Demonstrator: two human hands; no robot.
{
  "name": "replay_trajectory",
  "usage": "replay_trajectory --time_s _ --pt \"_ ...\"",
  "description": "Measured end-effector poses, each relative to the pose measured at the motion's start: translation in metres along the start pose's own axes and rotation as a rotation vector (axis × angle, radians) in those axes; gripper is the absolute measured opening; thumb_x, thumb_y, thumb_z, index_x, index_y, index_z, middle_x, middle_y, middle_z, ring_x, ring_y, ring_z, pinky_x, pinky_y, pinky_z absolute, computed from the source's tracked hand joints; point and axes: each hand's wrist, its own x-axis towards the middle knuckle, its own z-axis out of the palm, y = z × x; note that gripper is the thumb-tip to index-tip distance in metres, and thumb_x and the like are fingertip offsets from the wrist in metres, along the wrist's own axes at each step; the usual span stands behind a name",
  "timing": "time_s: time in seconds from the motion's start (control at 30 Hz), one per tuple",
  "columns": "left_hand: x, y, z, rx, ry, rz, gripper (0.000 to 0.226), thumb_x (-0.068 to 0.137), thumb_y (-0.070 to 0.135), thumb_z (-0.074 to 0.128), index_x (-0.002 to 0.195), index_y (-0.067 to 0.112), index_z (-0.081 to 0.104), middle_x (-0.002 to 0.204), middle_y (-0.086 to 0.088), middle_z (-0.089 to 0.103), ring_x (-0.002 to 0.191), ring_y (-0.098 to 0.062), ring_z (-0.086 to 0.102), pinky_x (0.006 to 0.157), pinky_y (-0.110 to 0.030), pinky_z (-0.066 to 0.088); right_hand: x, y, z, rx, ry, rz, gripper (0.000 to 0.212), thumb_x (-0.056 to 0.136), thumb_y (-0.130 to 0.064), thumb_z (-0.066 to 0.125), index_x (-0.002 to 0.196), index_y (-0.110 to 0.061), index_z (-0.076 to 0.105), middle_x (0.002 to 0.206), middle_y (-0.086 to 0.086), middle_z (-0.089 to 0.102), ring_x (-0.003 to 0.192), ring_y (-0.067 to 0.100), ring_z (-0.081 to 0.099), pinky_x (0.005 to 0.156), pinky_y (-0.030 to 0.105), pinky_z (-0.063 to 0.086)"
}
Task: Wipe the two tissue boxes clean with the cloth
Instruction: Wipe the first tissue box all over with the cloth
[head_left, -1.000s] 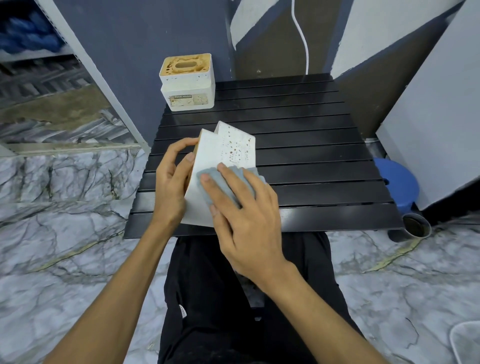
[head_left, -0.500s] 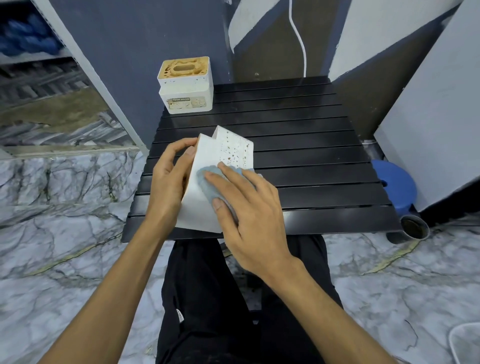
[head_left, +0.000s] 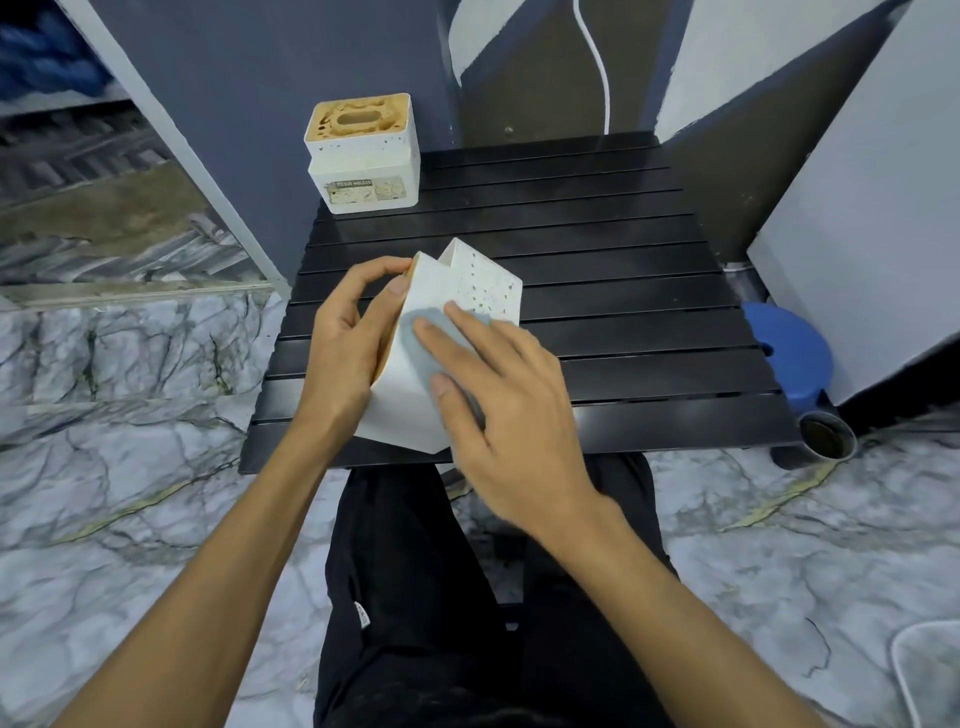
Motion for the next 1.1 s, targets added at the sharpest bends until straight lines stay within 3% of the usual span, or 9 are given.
replay_trajectory --time_s 0.13,0.23,0.37,0.5,0.7,0.87,1.0,1.1 --pt "0.0 -0.001 -0.001 -0.023 -0.009 -0.026 0.024 0.097 0.033 0.058 0.115 0.02 0.066 0.108 0.005 0.07 0.085 -0.013 0.059 0.068 -0.021 0.048 0.012 0.024 -0.002 0.141 0.012 0.126 0.042 0.098 -0.033 0.041 0.137 -0.026 0.057 0.146 -0.003 0.05 0.132 0.019 0.042 0.11 0.042 0.035" --pt "0.0 0.0 0.0 -0.037 -0.022 -0.023 0.03 0.092 0.036 0.059 0.116 0.019 0.066 0.109 0.003 0.07 0.085 -0.014 0.059 0.068 -0.022 0.049 -0.005 0.024 -0.002 0.16 0.034 0.122 0.04 0.1 -0.03 0.043 0.138 -0.025 0.056 0.148 -0.003 0.048 0.137 0.02 0.039 0.114 0.044 0.032" --pt "-0.001 0.001 0.001 -0.011 -0.054 0.013 0.026 0.099 0.026 0.057 0.12 0.012 0.064 0.113 0.001 0.069 0.093 -0.012 0.064 0.075 -0.022 0.052 -0.013 0.002 0.003 0.088 0.035 0.002 0.041 0.1 -0.027 0.043 0.139 -0.023 0.054 0.149 0.001 0.047 0.138 0.023 0.039 0.116 0.038 0.026" --pt "-0.002 0.004 0.004 -0.002 -0.07 -0.014 0.021 0.101 0.02 0.054 0.119 0.014 0.063 0.099 0.006 0.07 0.077 -0.012 0.061 0.062 -0.02 0.049 0.013 0.012 0.001 0.098 0.033 0.067 0.04 0.101 -0.026 0.045 0.14 -0.024 0.053 0.149 0.001 0.046 0.133 0.019 0.041 0.112 0.038 0.031" --pt "-0.002 0.004 0.006 -0.003 -0.074 -0.003 0.02 0.1 0.021 0.055 0.118 0.016 0.064 0.092 0.01 0.071 0.073 -0.011 0.061 0.06 -0.021 0.05 -0.003 0.01 0.0 0.072 -0.061 0.099 0.058 0.096 -0.047 0.039 0.15 -0.026 0.037 0.159 0.0 0.028 0.146 0.02 0.023 0.118 0.046 0.021" --pt "-0.002 0.003 0.003 0.042 -0.076 0.036 0.023 0.102 0.017 0.051 0.121 0.012 0.062 0.109 0.009 0.069 0.093 -0.006 0.066 0.077 -0.02 0.052 0.006 -0.001 0.008 -0.026 0.01 -0.015 0.046 0.102 -0.036 0.037 0.146 -0.023 0.045 0.152 0.002 0.042 0.14 0.023 0.037 0.114 0.046 0.029" --pt "-0.002 0.002 0.001 0.015 -0.062 0.006 0.021 0.101 0.021 0.054 0.12 0.018 0.063 0.104 0.014 0.07 0.081 -0.01 0.061 0.066 -0.02 0.051 0.016 0.016 0.006 0.05 0.034 0.068 0.041 0.103 -0.029 0.041 0.143 -0.025 0.05 0.15 -0.001 0.045 0.14 0.019 0.039 0.117 0.04 0.027" --pt "-0.003 0.001 0.0 -0.002 -0.046 0.011 0.022 0.101 0.024 0.055 0.12 0.017 0.064 0.111 0.011 0.069 0.089 -0.012 0.062 0.072 -0.023 0.052 0.006 0.015 0.007 0.046 0.02 0.068 0.042 0.104 -0.03 0.038 0.145 -0.024 0.047 0.153 -0.003 0.042 0.142 0.019 0.035 0.116 0.043 0.027"
